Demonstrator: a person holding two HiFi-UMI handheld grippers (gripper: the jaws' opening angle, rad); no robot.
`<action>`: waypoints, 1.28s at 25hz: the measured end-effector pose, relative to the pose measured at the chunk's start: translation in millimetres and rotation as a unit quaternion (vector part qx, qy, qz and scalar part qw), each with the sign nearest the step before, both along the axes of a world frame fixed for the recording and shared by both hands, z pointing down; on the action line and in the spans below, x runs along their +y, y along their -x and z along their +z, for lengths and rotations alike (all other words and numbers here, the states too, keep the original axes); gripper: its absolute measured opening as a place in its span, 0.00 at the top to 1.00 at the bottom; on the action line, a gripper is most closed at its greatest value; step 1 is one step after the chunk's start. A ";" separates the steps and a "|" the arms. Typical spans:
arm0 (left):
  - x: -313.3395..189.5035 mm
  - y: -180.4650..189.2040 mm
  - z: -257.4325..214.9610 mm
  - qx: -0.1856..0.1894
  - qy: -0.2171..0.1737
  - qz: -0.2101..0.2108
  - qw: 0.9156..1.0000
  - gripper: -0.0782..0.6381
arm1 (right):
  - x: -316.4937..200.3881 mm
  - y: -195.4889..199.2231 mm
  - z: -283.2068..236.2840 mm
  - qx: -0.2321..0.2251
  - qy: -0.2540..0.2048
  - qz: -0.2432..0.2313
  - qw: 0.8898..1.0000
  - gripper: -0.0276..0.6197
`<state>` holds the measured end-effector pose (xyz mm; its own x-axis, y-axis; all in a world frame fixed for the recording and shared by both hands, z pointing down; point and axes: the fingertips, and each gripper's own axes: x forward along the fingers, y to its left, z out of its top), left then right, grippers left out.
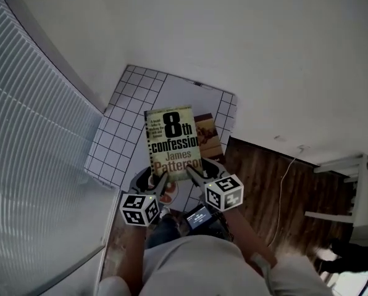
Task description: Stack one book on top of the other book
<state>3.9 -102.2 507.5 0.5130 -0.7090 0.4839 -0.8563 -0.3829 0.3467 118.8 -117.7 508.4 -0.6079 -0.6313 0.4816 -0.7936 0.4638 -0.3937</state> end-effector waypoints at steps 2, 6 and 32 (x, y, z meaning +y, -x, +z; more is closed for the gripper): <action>-2.0 -17.9 -5.2 -0.003 0.006 -0.003 1.000 0.56 | -2.4 -17.6 -4.8 -0.002 0.005 -0.007 1.000 0.63; -4.5 -33.3 5.3 -0.003 0.008 -0.002 1.000 0.56 | -4.7 -33.4 7.9 -0.005 0.016 -0.011 1.000 0.63; -23.0 -89.9 45.8 -0.005 0.037 -0.017 0.999 0.56 | -26.8 -90.3 50.0 -0.005 0.053 -0.040 0.998 0.63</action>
<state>93.8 -125.2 553.3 0.4847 -0.6884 0.5396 -0.8715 -0.3278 0.3648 209.0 -144.5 558.5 -0.6597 -0.5258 0.5370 -0.7513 0.4816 -0.4513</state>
